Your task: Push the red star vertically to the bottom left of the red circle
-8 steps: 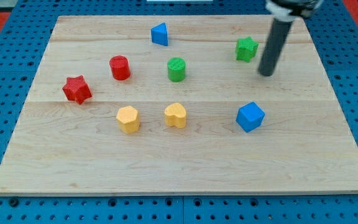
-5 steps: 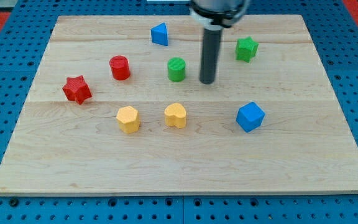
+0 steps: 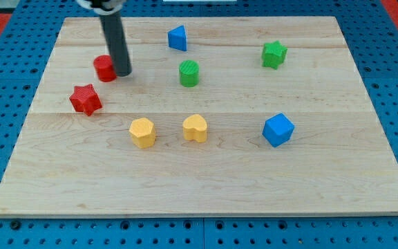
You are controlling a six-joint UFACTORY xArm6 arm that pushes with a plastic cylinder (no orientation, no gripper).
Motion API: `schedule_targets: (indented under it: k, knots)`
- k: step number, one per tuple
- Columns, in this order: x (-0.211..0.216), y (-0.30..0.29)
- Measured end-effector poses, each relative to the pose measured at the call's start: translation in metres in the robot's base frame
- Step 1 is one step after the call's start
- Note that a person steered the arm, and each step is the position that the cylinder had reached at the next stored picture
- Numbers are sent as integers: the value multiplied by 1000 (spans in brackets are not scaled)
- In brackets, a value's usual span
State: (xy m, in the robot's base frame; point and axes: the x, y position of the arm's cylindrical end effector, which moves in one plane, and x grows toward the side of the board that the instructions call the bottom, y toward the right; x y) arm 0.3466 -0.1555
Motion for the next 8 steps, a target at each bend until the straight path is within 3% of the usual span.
schedule_targets:
  k: [1,3,4,5,8]
  knots:
    - [8,1]
    - [77,15]
    - [75,-45]
    - [74,-57]
    - [72,139]
